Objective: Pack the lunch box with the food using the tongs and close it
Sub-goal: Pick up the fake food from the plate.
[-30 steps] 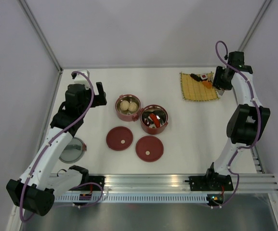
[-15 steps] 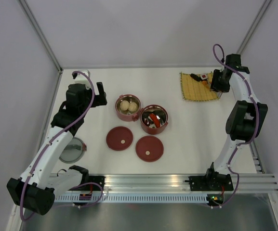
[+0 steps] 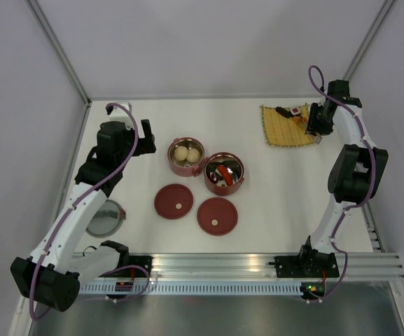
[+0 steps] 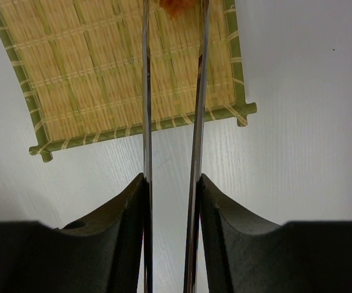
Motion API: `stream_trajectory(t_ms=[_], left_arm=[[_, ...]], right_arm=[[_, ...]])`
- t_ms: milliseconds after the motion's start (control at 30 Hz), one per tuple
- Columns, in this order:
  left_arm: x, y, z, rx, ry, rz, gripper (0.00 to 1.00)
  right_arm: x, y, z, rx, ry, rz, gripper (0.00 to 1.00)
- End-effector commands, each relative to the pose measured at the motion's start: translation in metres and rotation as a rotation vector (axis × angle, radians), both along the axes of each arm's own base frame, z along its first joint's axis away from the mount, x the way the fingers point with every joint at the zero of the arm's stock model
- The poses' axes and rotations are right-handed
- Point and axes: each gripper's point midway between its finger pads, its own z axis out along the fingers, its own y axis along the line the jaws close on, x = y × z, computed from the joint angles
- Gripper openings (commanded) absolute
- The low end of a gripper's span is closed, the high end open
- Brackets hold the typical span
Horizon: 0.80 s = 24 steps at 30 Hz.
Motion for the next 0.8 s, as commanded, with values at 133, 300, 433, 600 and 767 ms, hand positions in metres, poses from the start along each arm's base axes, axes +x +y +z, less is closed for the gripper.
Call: stream_trajectory(t_ms=[133,300,433,600,767], left_arm=[[0.003,-0.001,0.014,-0.007,-0.036,-0.007,1.00],[0.002,-0.002,0.016,-0.014,-0.041,-0.013,1.00],[0.000,-0.001,0.022,-0.021,-0.057,-0.013,1.00],[-0.002,-0.002,0.025,-0.029,-0.064,-0.019,1.00],[-0.003,-0.002,0.026,-0.032,-0.069,-0.018,1.00]], right_arm=[[0.002,0.011,0.026,0.026,-0.095,0.041,0.02],[-0.013,0.024,0.053,0.053,-0.159,0.046,0.00],[-0.031,0.037,0.056,0.075,-0.181,0.043,0.00],[-0.041,0.045,0.069,0.097,-0.207,0.047,0.01],[-0.052,0.074,0.091,0.108,-0.234,0.121,0.00]])
